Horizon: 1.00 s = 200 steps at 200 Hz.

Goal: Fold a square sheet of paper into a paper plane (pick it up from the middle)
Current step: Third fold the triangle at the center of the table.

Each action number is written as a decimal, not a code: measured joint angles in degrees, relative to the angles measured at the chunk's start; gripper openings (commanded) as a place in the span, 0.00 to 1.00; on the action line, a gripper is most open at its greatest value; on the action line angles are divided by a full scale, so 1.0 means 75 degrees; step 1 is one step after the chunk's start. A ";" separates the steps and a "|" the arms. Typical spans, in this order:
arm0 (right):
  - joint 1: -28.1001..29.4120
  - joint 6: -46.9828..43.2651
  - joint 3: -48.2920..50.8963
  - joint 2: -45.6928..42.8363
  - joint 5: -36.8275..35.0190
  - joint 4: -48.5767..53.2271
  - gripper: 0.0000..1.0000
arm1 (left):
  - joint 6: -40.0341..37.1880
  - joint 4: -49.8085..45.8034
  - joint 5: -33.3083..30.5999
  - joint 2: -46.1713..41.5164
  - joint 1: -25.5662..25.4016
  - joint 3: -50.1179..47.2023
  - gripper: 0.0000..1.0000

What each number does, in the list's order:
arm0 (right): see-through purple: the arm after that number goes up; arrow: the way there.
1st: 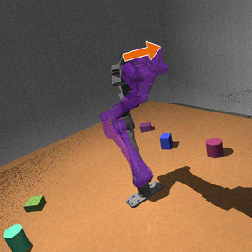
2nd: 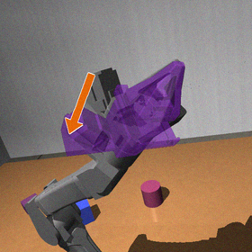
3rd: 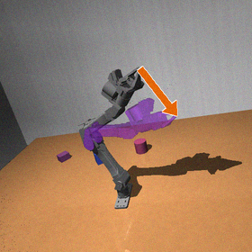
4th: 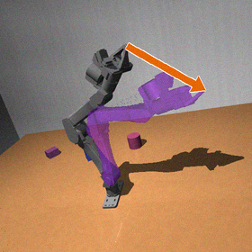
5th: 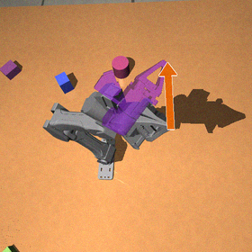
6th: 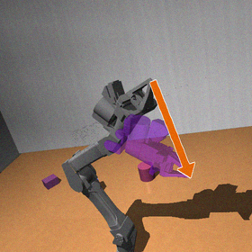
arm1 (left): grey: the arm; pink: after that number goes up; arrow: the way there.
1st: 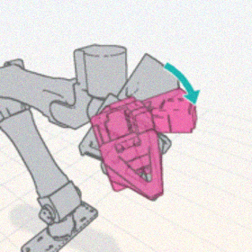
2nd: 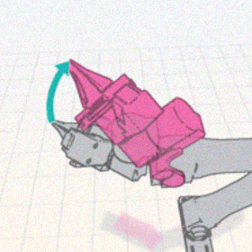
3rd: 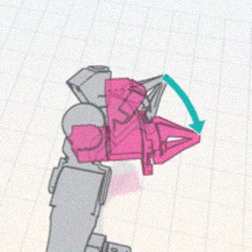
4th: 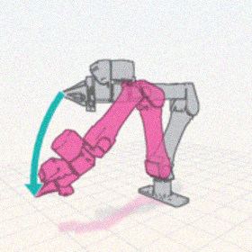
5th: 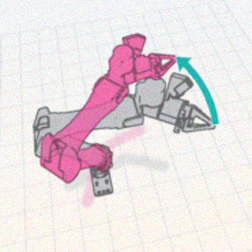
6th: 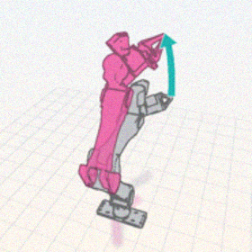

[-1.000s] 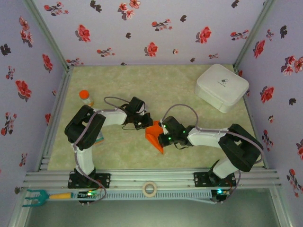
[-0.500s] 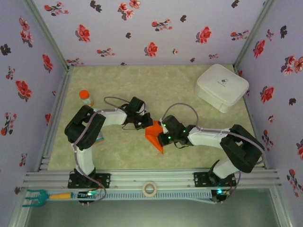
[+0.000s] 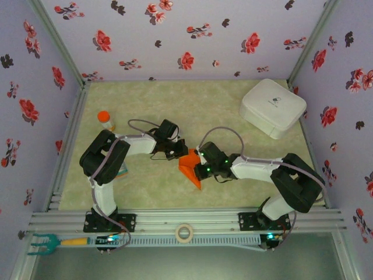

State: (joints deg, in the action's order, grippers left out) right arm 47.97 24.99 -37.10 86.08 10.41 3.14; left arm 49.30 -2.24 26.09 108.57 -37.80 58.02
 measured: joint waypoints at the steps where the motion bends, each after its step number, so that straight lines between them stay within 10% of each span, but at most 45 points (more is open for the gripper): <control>1: 0.0000 -0.0003 -0.0006 0.0000 0.0000 0.0000 0.03 | 0.0000 0.0000 0.0000 0.0000 0.0000 0.0000 0.03; 200: -0.0015 -0.0131 -0.0055 0.0175 -0.0140 0.0026 0.03 | 0.0000 0.0003 0.0003 0.0000 0.0000 0.0000 0.04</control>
State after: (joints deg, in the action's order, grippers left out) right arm 47.86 24.01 -37.52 87.39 9.37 3.33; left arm 49.30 -2.22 26.11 108.57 -37.80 58.02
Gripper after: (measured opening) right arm 0.058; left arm 0.046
